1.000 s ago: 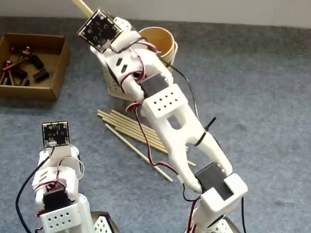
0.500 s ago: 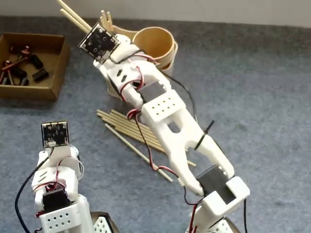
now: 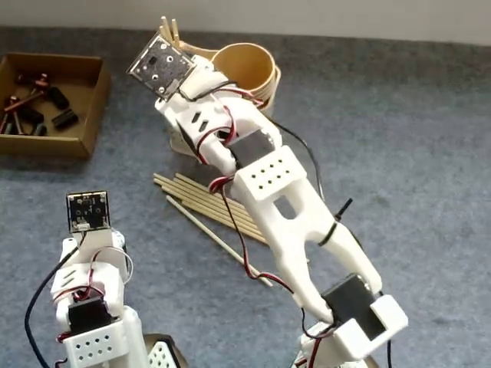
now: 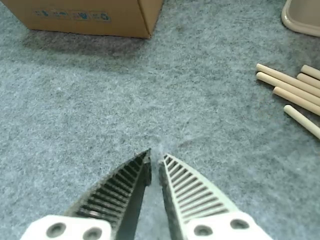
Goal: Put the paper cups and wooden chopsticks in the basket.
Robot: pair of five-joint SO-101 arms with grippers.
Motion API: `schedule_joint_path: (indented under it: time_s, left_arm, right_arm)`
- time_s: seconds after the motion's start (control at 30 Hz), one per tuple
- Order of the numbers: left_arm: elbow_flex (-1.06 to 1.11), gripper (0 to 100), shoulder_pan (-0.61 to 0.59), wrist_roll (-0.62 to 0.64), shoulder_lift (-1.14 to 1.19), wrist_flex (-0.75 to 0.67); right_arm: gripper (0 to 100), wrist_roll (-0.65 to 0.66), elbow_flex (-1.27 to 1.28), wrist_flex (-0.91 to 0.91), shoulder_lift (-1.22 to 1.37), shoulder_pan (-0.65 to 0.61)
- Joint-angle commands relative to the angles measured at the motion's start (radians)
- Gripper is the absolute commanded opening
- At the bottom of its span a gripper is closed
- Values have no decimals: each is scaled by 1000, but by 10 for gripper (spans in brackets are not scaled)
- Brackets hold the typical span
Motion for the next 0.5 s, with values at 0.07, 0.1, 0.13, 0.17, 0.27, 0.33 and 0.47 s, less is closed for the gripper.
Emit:
schedule_joint_path:
  time_s: [0.07,0.1,0.13,0.17,0.27,0.33,0.47]
  left_arm:
    - [21,44,18,-3,-2,6]
    - [21,44,18,-3,-2,6]
    - [21,44,18,-3,-2,6]
    - [21,44,18,-3,-2,6]
    - [21,44,18,-3,-2,6]
    - [21,44,18,-3,-2,6]
    - [21,44,18,-3,-2,6]
  right_arm:
    - [56,11,-2,90,-148,-24]
    - [49,11,-2,127,-173,-30]
    - [43,11,-2,165,-196,-48]
    - [39,11,-2,209,-223,-61]
    - [25,11,-2,335,-300,-77]
    - [12,11,-2,414,-343,-85]
    - [5,9,-1,575,-401,-88]
